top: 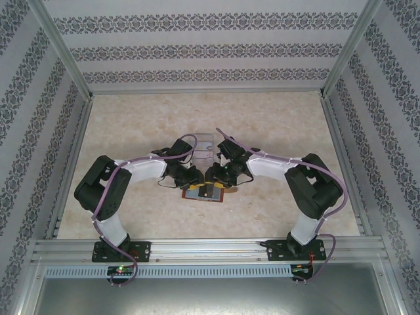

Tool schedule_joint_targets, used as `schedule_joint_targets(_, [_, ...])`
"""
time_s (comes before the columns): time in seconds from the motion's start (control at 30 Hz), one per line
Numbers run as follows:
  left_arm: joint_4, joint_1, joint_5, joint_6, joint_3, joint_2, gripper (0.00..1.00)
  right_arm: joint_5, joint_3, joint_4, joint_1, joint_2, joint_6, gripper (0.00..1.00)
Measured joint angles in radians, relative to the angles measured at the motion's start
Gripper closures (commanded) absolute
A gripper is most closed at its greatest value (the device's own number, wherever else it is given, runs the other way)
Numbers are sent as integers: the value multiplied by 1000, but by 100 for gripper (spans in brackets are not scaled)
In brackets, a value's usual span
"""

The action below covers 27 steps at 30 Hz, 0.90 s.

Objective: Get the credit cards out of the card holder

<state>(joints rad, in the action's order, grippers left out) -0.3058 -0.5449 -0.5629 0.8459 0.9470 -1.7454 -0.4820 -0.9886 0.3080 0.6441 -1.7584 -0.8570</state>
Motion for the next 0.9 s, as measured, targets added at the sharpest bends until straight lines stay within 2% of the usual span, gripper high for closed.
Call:
schedule_joint_targets(0.47, [79, 4, -48, 35, -37, -2, 77, -2, 0, -1, 0, -21, 4, 55])
schedule_joint_targets(0.9, [111, 10, -88, 48, -46, -2, 94, -4, 0, -5, -1, -23, 7, 55])
